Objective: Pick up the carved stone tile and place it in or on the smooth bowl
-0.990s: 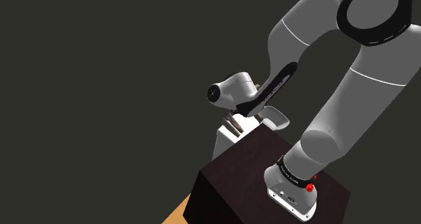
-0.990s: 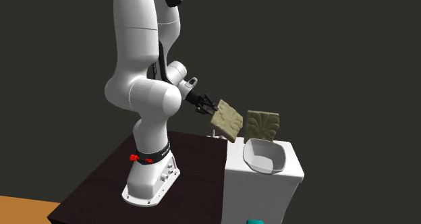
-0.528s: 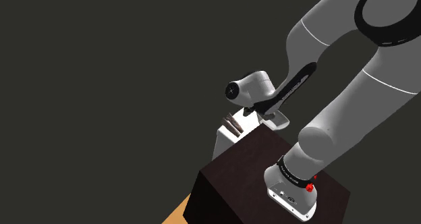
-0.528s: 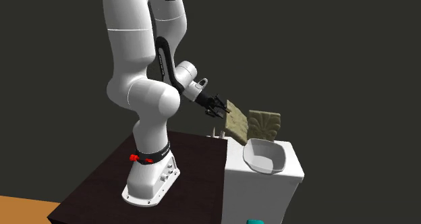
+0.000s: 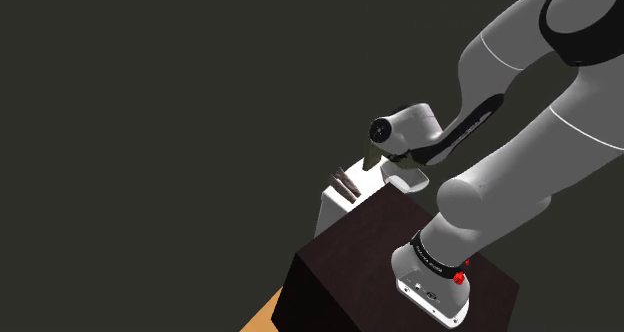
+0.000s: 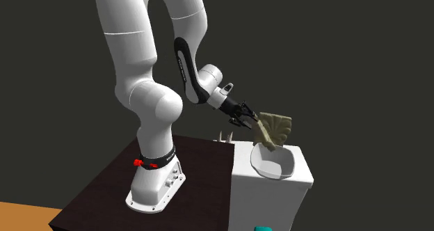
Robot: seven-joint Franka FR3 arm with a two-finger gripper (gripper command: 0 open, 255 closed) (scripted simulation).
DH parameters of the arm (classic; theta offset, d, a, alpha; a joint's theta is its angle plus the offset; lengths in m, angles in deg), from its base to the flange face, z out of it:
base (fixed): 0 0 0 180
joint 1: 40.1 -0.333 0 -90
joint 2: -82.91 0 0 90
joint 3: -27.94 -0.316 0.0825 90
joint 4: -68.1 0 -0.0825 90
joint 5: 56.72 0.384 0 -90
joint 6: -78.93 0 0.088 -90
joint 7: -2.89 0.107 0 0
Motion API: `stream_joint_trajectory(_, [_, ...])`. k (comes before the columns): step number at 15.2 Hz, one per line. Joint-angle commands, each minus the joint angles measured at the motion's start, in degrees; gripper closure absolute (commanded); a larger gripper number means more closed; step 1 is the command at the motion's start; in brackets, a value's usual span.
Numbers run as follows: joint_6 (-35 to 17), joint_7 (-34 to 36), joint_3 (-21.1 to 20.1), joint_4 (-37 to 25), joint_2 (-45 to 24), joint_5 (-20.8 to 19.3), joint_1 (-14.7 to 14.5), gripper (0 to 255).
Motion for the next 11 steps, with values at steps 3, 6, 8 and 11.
stream_joint_trajectory(3, [-3.4, -0.4, 4.9, -0.5, 0.8, -9.1, 4.9, 255])
stream_joint_trajectory(6, [-2.9, 2.8, 4.7, -1.3, -2.7, -10.7, 4.7, 255])
stream_joint_trajectory(8, [-2.6, 5.0, 4.6, -2.0, -5.1, -11.6, 4.6, 255])
stream_joint_trajectory(11, [-2.0, 8.0, 4.4, -3.0, -8.7, -13.0, 4.4, 255])
